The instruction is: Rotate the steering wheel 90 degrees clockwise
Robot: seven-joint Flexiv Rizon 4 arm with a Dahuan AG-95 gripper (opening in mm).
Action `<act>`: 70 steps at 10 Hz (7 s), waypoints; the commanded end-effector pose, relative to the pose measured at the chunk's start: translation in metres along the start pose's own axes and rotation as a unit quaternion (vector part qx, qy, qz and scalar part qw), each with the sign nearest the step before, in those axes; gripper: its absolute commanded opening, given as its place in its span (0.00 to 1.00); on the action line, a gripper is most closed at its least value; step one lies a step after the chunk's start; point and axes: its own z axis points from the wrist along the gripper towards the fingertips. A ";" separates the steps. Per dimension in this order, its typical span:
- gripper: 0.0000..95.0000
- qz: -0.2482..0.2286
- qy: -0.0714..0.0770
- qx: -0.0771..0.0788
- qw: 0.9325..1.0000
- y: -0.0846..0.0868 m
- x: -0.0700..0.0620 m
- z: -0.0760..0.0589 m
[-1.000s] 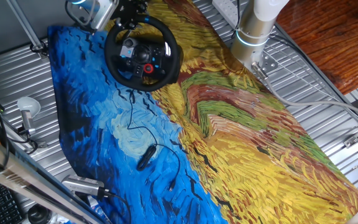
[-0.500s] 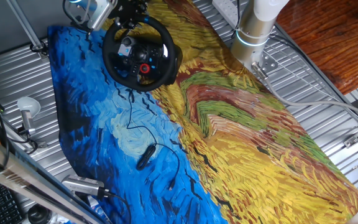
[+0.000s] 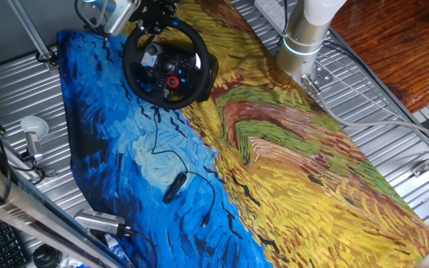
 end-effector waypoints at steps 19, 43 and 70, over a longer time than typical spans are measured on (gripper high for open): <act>0.00 0.061 -0.032 0.003 0.998 -0.002 0.001 0.000; 0.00 0.080 -0.067 0.050 0.993 -0.002 0.001 -0.001; 0.00 0.144 -0.071 0.052 0.986 -0.007 -0.021 -0.003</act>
